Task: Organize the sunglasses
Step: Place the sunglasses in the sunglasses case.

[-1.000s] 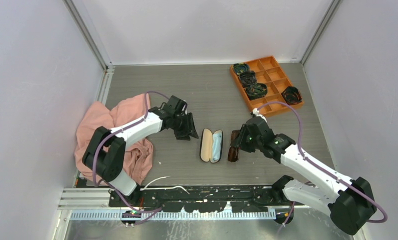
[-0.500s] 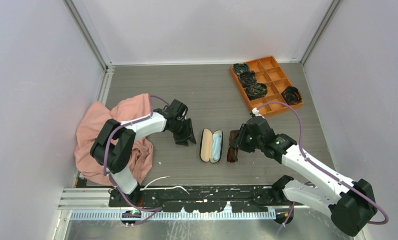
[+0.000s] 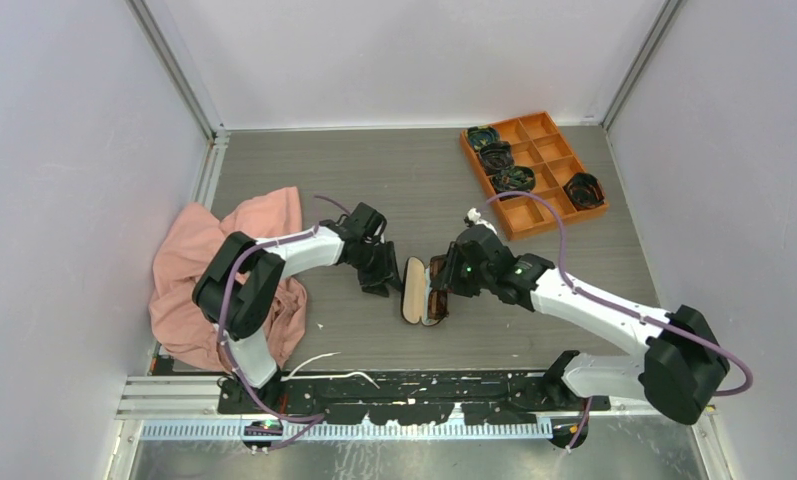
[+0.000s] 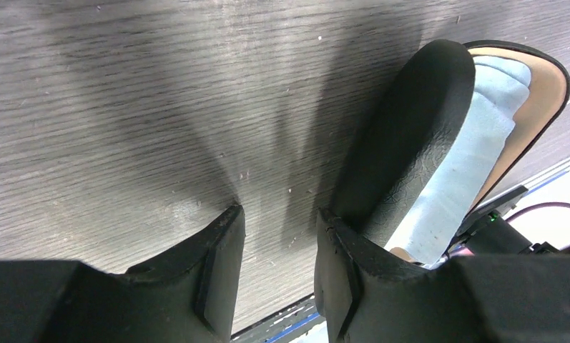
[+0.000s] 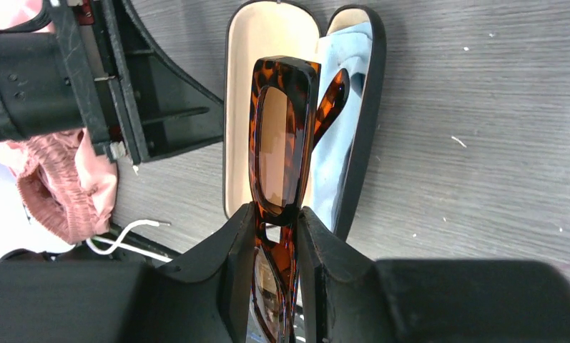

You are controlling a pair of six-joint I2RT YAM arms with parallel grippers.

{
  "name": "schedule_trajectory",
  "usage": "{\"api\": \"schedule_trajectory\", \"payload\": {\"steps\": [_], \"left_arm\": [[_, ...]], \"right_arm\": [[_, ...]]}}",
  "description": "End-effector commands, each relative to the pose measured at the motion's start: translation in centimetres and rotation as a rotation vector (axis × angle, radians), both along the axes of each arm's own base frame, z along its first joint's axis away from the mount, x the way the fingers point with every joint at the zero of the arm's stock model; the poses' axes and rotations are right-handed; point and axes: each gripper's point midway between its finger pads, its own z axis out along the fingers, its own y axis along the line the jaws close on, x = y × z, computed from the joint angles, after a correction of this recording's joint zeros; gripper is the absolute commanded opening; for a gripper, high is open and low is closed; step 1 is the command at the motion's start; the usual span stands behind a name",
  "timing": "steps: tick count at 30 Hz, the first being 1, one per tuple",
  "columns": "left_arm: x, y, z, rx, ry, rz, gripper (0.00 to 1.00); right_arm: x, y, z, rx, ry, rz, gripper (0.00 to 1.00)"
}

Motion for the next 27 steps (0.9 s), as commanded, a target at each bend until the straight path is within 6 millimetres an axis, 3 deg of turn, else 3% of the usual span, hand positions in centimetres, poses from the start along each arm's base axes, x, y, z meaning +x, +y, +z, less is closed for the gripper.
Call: {"api": "schedule_trajectory", "payload": {"steps": [1, 19, 27], "left_arm": [[0.9, -1.1, 0.7, -0.034, -0.024, 0.002, 0.44], [1.1, -1.9, 3.4, -0.088, -0.053, -0.021, 0.44], [0.7, -2.5, 3.2, -0.097, -0.040, -0.032, 0.44]], "right_arm": [[2.4, 1.9, 1.5, 0.054, -0.071, -0.035, 0.24], [2.6, -0.6, -5.5, -0.121, -0.039, -0.074, 0.24], [1.7, -0.8, -8.2, -0.134, 0.013, -0.067, 0.24]]}}
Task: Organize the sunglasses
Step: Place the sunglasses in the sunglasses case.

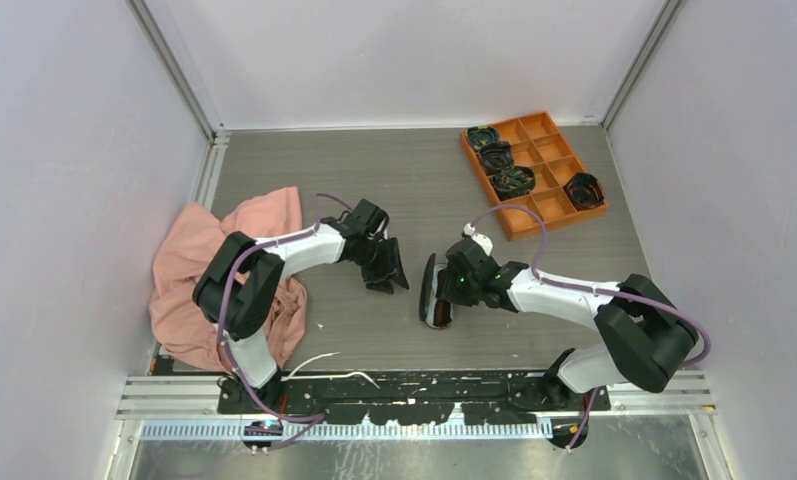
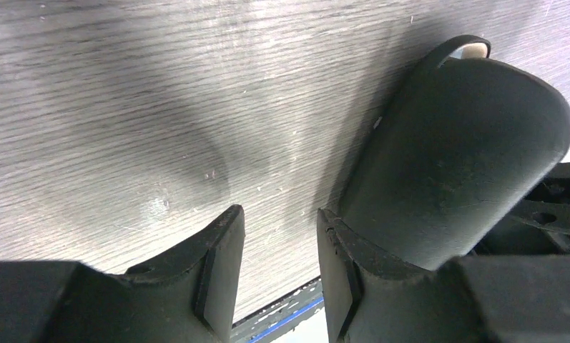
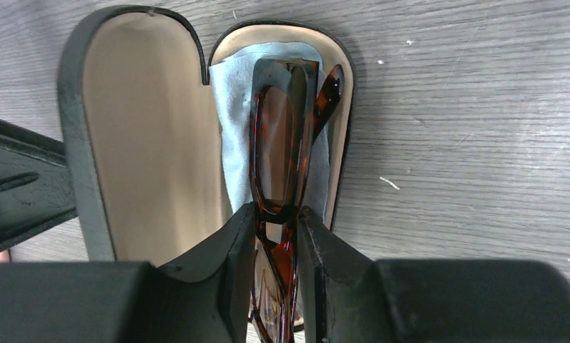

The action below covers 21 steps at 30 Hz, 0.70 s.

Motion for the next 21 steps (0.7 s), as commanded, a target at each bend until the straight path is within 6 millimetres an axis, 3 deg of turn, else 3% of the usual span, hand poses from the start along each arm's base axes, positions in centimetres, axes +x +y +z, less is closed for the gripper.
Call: {"api": "schedule_trajectory", "payload": {"steps": [1, 9, 21], "left_arm": [[0.3, -1.3, 2.0, -0.056, -0.038, -0.026, 0.44], [-0.3, -2.6, 1.9, -0.069, -0.031, -0.049, 0.44], [-1.5, -4.8, 1.3, -0.071, -0.017, -0.090, 0.43]], "right_arm": [[0.6, 0.5, 0.0, 0.024, -0.039, -0.006, 0.24], [1.1, 0.6, 1.1, 0.039, -0.068, -0.021, 0.24], [0.9, 1.4, 1.0, 0.083, -0.064, 0.003, 0.24]]}}
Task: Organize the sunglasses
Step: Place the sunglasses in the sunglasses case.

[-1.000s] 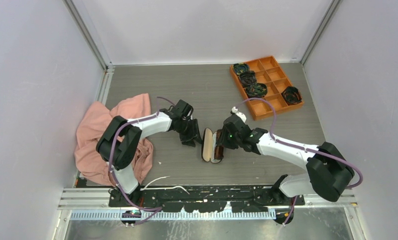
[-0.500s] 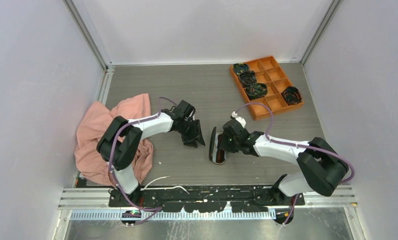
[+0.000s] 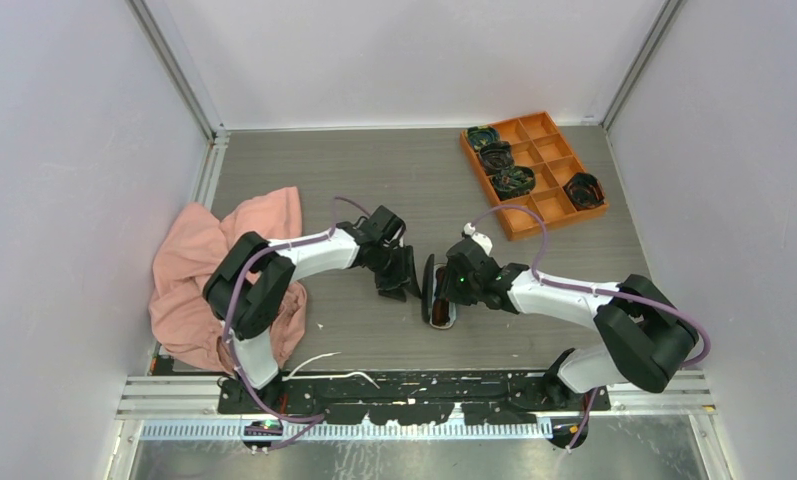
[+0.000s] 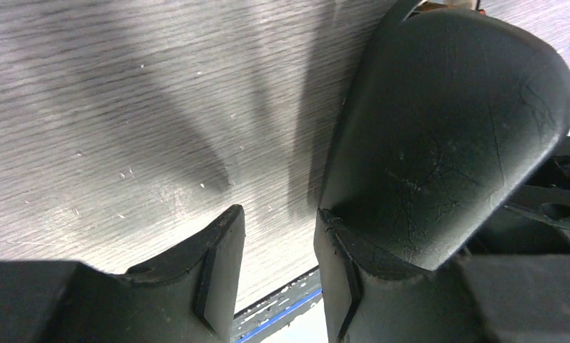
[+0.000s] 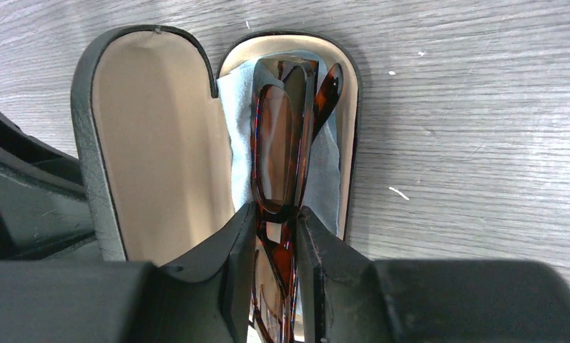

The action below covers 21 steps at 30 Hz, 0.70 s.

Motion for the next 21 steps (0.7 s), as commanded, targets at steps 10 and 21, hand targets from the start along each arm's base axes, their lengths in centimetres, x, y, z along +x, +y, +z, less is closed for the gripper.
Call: {"api": "schedule_trajectory", "payload": {"steps": [10, 21], "left_arm": [[0.8, -2.1, 1.2, -0.057, -0.023, -0.016, 0.43], [0.7, -2.4, 0.9, -0.060, -0.012, -0.019, 0.43]], "right_arm": [[-0.1, 1.9, 0.4, 0.078, -0.037, 0.089, 0.25], [-0.7, 1.2, 0.4, 0.057, -0.037, 0.101, 0.49]]}}
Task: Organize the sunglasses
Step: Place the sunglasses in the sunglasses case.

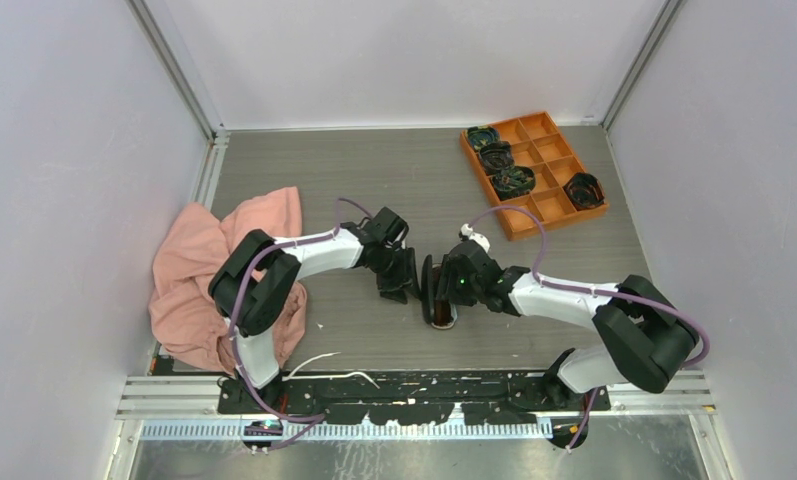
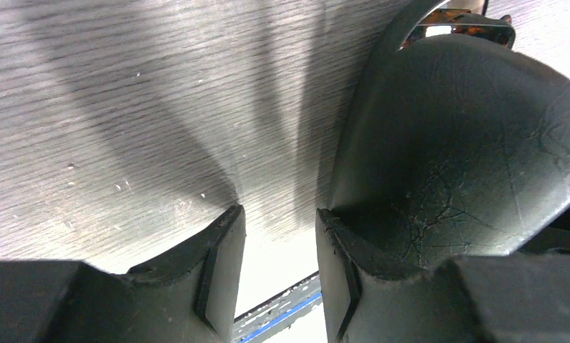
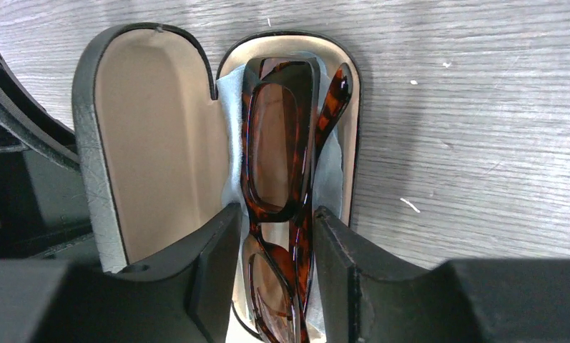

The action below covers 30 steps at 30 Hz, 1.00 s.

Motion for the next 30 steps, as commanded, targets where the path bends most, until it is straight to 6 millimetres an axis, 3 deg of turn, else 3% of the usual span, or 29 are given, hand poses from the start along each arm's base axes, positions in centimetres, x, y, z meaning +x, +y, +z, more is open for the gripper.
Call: {"api": "schedule_trajectory", "payload": {"steps": [1, 17, 20, 24, 27, 30], "left_arm": [[1.0, -2.3, 1.9, -0.087, -0.037, -0.013, 0.43], [1.1, -2.6, 2.1, -0.099, -0.043, -0.015, 0.43], [1.0, -2.8, 2.3, -0.103, -0.044, -0.017, 0.43], [0.9, -2.9, 2.4, -0.105, -0.044, -0.021, 0.43], [0.8, -3.0, 2.3, -0.105, -0.043, -0.022, 0.43], [0.9, -3.1, 2.3, -0.107, -0.042, -0.026, 0.43]], "right_arm": [[-0.6, 0.6, 0.9, 0.035, -0.004, 0.030, 0.50], [-1.7, -2.8, 5.5, 0.004, -0.081, -0.029, 0.52], [-1.7, -3.3, 5.6, -0.008, -0.091, -0.048, 0.46], [-1.0, -4.9, 5.4, -0.057, -0.115, -0.132, 0.29], [-0.2, -5.9, 4.6, -0.117, -0.130, -0.175, 0.22], [0.1, -5.5, 3.5, -0.155, -0.095, -0.154, 0.17]]}}
